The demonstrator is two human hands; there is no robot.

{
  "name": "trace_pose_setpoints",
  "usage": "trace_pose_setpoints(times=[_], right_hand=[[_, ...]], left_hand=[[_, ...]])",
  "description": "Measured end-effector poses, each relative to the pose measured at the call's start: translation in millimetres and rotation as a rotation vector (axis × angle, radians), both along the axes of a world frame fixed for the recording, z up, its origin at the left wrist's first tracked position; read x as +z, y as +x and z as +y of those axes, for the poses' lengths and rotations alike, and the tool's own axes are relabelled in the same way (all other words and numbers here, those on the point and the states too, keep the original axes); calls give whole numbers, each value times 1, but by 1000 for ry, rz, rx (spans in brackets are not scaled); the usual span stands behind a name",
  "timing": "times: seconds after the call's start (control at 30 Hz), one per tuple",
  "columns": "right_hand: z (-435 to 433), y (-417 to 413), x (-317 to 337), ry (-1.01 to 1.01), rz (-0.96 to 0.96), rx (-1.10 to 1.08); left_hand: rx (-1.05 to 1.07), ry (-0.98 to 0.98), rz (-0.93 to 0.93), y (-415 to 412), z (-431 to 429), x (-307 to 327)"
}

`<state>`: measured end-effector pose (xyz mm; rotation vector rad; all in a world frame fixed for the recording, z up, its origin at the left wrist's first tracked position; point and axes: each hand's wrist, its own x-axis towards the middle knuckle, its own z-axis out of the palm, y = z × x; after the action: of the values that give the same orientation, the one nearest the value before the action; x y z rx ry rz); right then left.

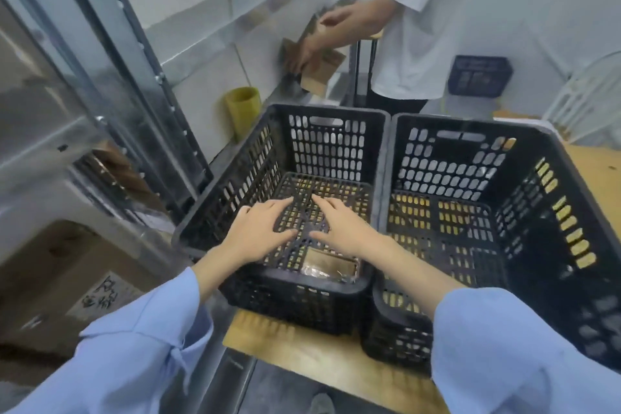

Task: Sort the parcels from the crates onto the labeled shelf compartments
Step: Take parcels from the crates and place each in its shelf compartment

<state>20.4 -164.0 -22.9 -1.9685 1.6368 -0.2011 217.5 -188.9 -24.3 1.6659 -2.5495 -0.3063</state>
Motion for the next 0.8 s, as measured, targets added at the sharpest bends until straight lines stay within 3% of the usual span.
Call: trace_pose_setpoints(times=[0.3,0.53,0.8], right_hand=[[-22,0,-18,81,87,-2],[-16,-1,-24,78,169,-22],[-20,5,-36,357,415,-11]], left_hand=[[-321,314,-38,-11,-50,-57],[-437,411,87,-8,-55,-91],[-456,538,243,3,-49,-111]])
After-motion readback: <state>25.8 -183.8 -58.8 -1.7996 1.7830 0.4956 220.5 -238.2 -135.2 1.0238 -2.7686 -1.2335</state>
